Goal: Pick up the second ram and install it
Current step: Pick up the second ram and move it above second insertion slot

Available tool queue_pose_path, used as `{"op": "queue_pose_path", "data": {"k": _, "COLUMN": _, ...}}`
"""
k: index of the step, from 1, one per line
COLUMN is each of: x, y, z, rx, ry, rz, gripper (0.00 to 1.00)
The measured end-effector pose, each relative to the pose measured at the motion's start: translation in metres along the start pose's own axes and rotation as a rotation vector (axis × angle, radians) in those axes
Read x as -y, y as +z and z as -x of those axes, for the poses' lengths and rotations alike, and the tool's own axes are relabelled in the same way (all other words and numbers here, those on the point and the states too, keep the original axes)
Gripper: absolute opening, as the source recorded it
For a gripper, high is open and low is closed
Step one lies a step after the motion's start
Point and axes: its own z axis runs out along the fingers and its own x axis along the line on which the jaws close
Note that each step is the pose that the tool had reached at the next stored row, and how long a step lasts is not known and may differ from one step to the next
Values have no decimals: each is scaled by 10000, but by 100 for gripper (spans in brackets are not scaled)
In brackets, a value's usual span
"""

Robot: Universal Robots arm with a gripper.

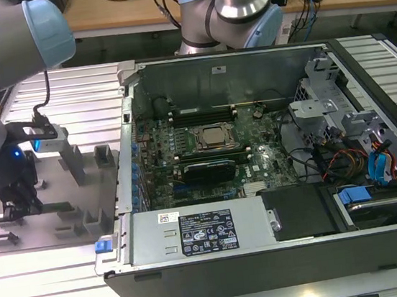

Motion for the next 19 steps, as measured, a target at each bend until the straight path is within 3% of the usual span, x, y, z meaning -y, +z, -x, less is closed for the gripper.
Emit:
{"op": "queue_pose_path", "data": {"k": 9, "x": -17, "y": -358, "z": 27, "rx": 0, "ry": 0, "rz": 0, "gripper": 11}}
{"op": "queue_pose_path", "data": {"k": 11, "x": -19, "y": -400, "z": 30, "rx": 0, "ry": 0, "rz": 0, "gripper": 11}}
{"op": "queue_pose_path", "data": {"k": 15, "x": -30, "y": -626, "z": 51, "rx": 0, "ry": 0, "rz": 0, "gripper": 11}}
{"op": "queue_pose_path", "data": {"k": 19, "x": -35, "y": -724, "z": 59, "rx": 0, "ry": 0, "rz": 0, "gripper": 11}}
